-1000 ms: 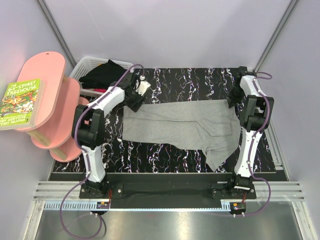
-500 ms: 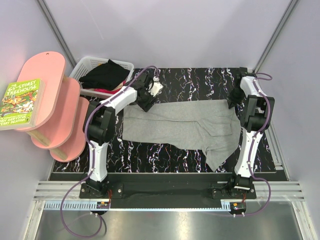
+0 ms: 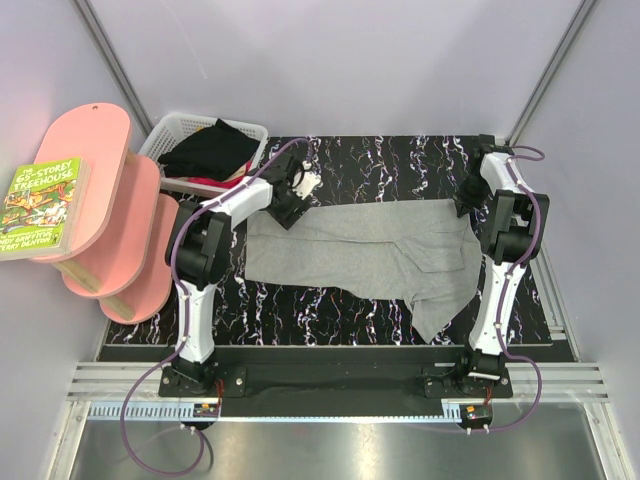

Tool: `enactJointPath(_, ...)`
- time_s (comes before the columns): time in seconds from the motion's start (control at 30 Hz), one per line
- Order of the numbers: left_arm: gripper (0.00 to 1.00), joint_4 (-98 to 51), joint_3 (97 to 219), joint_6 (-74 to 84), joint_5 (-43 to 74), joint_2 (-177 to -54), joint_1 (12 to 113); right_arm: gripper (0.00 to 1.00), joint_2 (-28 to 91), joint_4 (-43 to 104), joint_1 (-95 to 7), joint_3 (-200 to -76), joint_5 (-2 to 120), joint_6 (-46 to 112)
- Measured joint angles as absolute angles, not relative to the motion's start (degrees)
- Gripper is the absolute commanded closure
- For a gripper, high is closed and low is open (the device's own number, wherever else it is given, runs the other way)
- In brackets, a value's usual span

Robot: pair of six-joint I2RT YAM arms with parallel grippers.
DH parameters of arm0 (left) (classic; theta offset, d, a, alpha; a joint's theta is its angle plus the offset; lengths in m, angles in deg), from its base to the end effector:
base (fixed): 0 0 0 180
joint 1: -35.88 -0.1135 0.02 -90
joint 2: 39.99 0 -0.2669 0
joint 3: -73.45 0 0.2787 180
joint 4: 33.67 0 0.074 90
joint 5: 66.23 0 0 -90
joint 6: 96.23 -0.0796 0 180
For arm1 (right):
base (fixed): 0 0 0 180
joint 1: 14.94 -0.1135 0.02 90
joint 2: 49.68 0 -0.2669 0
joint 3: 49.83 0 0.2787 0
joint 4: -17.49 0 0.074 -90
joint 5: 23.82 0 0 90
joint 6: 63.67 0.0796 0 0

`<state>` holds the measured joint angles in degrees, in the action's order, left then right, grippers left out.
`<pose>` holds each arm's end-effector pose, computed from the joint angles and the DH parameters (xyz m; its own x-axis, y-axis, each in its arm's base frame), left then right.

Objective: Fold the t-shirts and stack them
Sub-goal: Fold the flattened tshirt in 1/3 of the way

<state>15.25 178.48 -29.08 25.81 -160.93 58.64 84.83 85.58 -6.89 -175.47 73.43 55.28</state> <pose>0.4535 -0.1872 0.1271 -0.6244 0.6828 -0.3794 0.6675 0.7187 0.1948 0.5105 -0.0823 0.1118 -0.7632 0.5929 -0.2569 0.6131 0.7900 0.0016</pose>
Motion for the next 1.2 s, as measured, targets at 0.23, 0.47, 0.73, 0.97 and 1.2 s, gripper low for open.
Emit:
enactJointPath(0.23, 0.32, 15.3, 181.1, -27.9, 25.7, -161.0, 59.3, 0.96, 84.8, 85.4, -6.9, -175.4, 73.0, 55.3)
enactJointPath(0.47, 0.32, 14.7, 183.1, -26.9, 25.7, -162.6, 61.2, 0.96, 84.4, 85.0, -6.8, -174.7, 72.7, 55.3)
enactJointPath(0.73, 0.33, 14.4, 183.0, -26.8, 26.4, -165.2, 62.0, 0.96, 84.4, 85.0, -6.7, -174.7, 72.6, 55.3)
enactJointPath(0.97, 0.32, 11.6, 177.8, -27.5, 27.2, -162.0, 62.0, 0.96, 84.4, 85.1, -6.7, -174.7, 72.6, 55.3)
enactJointPath(1.2, 0.32, 12.1, 170.1, -28.8, 28.1, -156.3, 61.8, 0.96, 84.4, 85.1, -6.8, -174.7, 72.6, 55.3)
